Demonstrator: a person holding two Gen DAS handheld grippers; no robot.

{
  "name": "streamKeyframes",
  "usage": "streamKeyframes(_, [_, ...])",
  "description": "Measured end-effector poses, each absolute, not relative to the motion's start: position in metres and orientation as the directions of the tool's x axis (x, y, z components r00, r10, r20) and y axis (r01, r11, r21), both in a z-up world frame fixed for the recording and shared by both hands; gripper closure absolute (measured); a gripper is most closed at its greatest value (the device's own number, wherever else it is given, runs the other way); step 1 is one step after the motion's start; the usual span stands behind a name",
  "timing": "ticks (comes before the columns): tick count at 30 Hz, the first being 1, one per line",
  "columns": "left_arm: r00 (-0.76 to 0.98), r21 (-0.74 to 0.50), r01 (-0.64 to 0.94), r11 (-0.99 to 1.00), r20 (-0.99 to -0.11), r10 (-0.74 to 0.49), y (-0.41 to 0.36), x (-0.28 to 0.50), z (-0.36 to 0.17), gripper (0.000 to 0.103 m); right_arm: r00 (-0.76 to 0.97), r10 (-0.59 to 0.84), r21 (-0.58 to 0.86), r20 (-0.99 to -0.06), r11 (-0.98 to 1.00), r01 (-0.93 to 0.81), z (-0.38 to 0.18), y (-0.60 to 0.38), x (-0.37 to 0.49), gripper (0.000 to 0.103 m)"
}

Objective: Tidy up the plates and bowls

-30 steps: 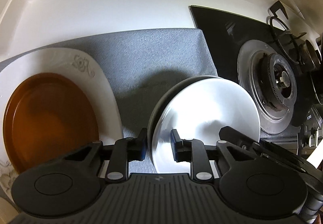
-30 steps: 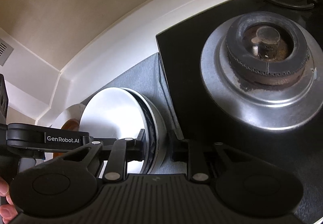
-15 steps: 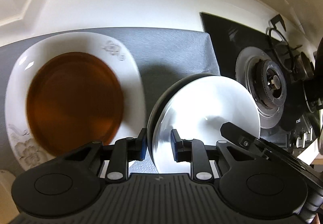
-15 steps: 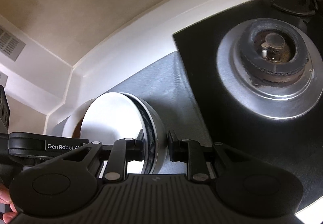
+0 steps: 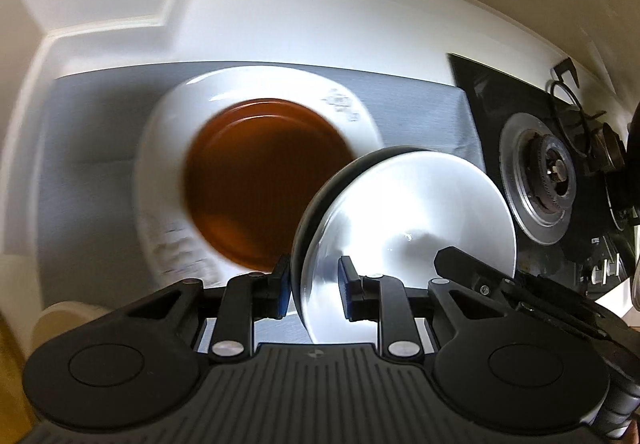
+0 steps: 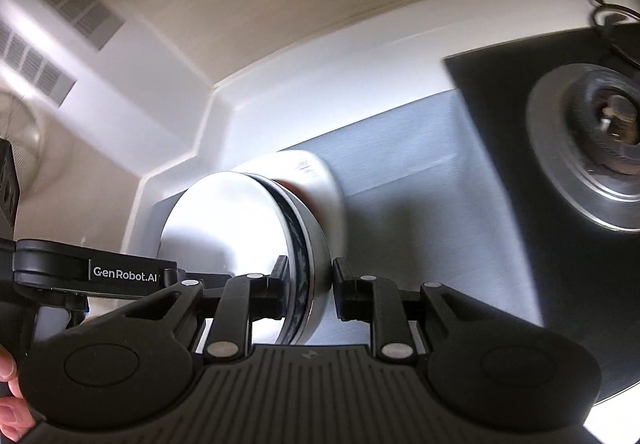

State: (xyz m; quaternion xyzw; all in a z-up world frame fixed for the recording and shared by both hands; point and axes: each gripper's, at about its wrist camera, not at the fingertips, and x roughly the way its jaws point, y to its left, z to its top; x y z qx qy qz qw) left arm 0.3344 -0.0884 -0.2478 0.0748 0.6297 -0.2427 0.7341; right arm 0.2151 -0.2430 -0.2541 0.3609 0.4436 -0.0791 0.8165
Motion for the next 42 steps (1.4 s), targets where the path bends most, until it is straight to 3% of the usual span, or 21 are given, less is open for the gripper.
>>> streamKeyframes(27, [0.162,-0.150,0.191,0.970,-0.970,-0.182,0.096,0.337,-0.201,0.074,0.517,0.417,0.563,-0.748,0.811,0.160,-0.207,-0.094,0.295,0.078])
streamKeyframes(42, [0.058,-0.212,0.099,0.972,-0.974,-0.219,0.151,0.332,-0.230,0.074,0.403,0.455,0.526,-0.794,0.847,0.081,-0.213,-0.048,0.303,0.078])
